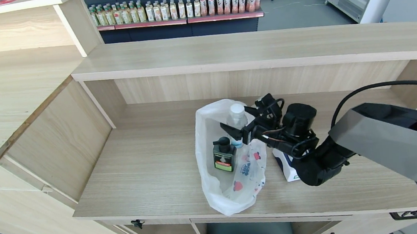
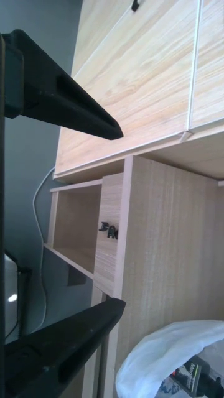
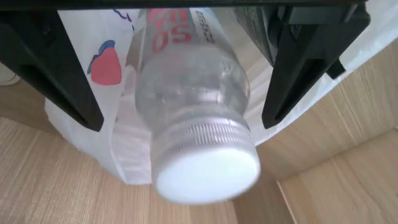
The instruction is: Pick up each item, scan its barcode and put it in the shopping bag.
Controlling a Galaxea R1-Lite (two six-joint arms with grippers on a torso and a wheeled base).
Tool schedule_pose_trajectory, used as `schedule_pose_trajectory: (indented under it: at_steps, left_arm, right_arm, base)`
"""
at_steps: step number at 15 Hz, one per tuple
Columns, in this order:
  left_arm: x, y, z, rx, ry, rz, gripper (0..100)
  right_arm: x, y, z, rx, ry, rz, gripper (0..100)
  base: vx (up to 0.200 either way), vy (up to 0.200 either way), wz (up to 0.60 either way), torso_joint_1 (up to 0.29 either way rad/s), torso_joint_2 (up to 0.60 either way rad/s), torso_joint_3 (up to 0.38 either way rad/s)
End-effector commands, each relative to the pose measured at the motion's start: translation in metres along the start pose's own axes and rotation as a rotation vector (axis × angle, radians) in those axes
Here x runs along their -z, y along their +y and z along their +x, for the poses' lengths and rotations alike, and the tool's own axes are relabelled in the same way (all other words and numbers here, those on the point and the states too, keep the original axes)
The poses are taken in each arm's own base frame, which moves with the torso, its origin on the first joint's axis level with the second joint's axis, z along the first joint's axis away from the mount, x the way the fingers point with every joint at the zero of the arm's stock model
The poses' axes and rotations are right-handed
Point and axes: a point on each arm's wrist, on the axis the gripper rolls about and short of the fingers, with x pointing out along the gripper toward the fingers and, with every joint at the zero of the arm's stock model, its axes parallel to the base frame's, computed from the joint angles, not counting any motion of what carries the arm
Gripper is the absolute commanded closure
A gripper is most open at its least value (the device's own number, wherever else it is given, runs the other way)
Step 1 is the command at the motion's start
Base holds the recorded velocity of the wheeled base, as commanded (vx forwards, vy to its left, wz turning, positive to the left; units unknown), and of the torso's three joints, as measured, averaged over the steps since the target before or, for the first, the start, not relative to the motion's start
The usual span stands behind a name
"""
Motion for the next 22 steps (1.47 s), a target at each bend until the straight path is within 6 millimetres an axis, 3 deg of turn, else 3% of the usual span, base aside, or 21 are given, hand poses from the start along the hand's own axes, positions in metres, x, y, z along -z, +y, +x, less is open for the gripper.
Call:
schedule_pose_trajectory:
  at_steps: [1,4,7,9,11,13,14,15,16,18,22]
  left_arm:
    - [0.000,0.000,0.000,0.000,-0.001,0.000,0]
    - [0.000,0.000,0.000,0.000,-0.001,0.000,0]
    - [0.000,0.000,0.000,0.000,-0.001,0.000,0]
    - [0.000,0.000,0.000,0.000,0.001,0.000,0]
    - [0.000,0.000,0.000,0.000,-0.001,0.000,0]
    - [0.000,0.000,0.000,0.000,0.001,0.000,0]
    - [0.000,0.000,0.000,0.000,-0.001,0.000,0]
    - [0.000,0.000,0.000,0.000,-0.001,0.000,0]
    - [0.000,0.000,0.000,0.000,-0.001,0.000,0]
    - [0.000,0.000,0.000,0.000,-0.001,0.000,0]
    - [0.000,0.000,0.000,0.000,-0.001,0.000,0]
  right_arm:
    - [-0.044,-0.001,-0.005,0.001,-0.060,0.019,0]
    - [-0.098,0.000,-0.028,0.009,-0.068,0.085,0]
    - [-0.135,-0.005,-0.063,0.054,-0.061,0.063,0]
    - [-0.157,-0.004,-0.096,0.088,-0.073,0.016,0]
    - [-0.175,0.011,-0.147,0.115,-0.060,0.012,0]
    - [-0.172,0.036,-0.229,0.254,0.091,0.011,0]
    - [-0.168,0.046,-0.255,0.327,0.154,0.026,0]
    - [-0.155,0.066,-0.295,0.434,0.268,0.051,0]
    - [-0.151,0.073,-0.306,0.449,0.290,0.055,0]
    - [-0.131,0.097,-0.349,0.490,0.302,0.039,0]
    - [-0.113,0.126,-0.400,0.611,0.361,-0.037,0]
  base:
    - [0.000,0.000,0.00,0.000,0.00,0.000]
    - [0.000,0.000,0.00,0.000,0.00,0.000]
    - [0.000,0.000,0.00,0.000,0.00,0.000]
    - [0.000,0.000,0.00,0.000,0.00,0.000]
    - [0.000,0.000,0.00,0.000,0.00,0.000]
    - [0.000,0.000,0.00,0.000,0.00,0.000]
    - [0.000,0.000,0.00,0.000,0.00,0.000]
    - [0.000,0.000,0.00,0.000,0.00,0.000]
    - [0.000,0.000,0.00,0.000,0.00,0.000]
    - [0.000,0.000,0.00,0.000,0.00,0.000]
    - [0.000,0.000,0.00,0.000,0.00,0.000]
